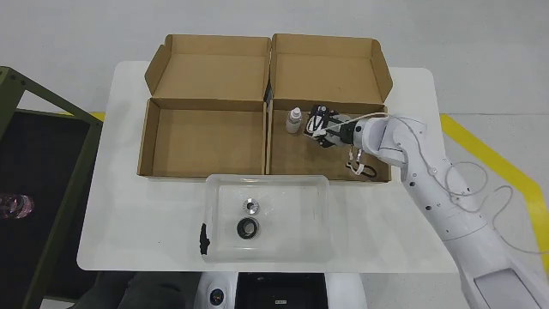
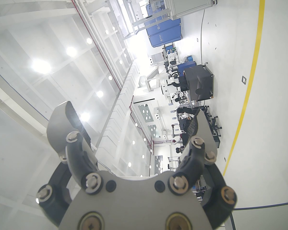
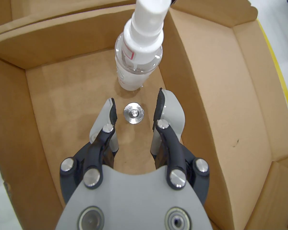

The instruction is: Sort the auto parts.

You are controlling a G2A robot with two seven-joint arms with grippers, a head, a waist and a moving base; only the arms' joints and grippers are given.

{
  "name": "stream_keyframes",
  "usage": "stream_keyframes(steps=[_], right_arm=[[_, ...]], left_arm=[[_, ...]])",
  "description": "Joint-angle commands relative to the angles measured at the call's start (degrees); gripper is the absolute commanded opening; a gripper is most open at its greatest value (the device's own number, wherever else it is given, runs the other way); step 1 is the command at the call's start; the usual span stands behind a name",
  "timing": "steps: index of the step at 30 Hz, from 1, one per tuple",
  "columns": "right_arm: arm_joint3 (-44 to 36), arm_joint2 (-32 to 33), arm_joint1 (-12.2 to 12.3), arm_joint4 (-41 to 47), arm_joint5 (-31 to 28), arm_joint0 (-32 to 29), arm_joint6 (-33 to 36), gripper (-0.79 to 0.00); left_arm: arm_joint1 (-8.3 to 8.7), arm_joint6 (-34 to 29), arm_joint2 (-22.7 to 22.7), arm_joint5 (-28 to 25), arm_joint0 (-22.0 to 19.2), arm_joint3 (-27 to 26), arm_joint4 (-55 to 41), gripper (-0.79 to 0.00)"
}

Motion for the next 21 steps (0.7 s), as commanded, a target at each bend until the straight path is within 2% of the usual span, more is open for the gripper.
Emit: stream_keyframes(steps=[1, 7, 9, 11, 12, 13, 14, 21], right_arm=[[-1.3, 1.2, 0.3, 0.8, -0.5, -1.0, -0.4, -0.446], [-6.9, 5.2, 1.4, 3.9, -1.8, -5.0, -1.3, -0.409], [-9.2, 6.4, 1.8, 4.6, -2.4, -6.6, -1.1, -0.363], [-11.7, 7.5, 2.1, 5.5, -2.9, -8.2, -1.3, -0.274], [-13.1, 8.0, 2.3, 5.6, -3.0, -9.0, -1.3, -0.194], [-14.5, 8.5, 2.5, 5.9, -3.0, -9.9, -1.5, -0.052], [-15.7, 8.9, 2.6, 6.1, -3.3, -10.8, -1.6, 0.000], [-23.2, 10.4, 3.3, 8.7, -4.2, -16.2, -3.2, 0.000]], left_arm=[[0.00, 0.0, 0.0, 0.0, 0.0, 0.0, 0.0, 0.000], [0.00, 0.0, 0.0, 0.0, 0.0, 0.0, 0.0, 0.000], [0.00, 0.0, 0.0, 0.0, 0.0, 0.0, 0.0, 0.000], [0.00, 0.0, 0.0, 0.0, 0.0, 0.0, 0.0, 0.000], [0.00, 0.0, 0.0, 0.0, 0.0, 0.0, 0.0, 0.000], [0.00, 0.0, 0.0, 0.0, 0.0, 0.0, 0.0, 0.000], [0.00, 0.0, 0.0, 0.0, 0.0, 0.0, 0.0, 0.000], [0.00, 0.0, 0.0, 0.0, 0.0, 0.0, 0.0, 0.000]])
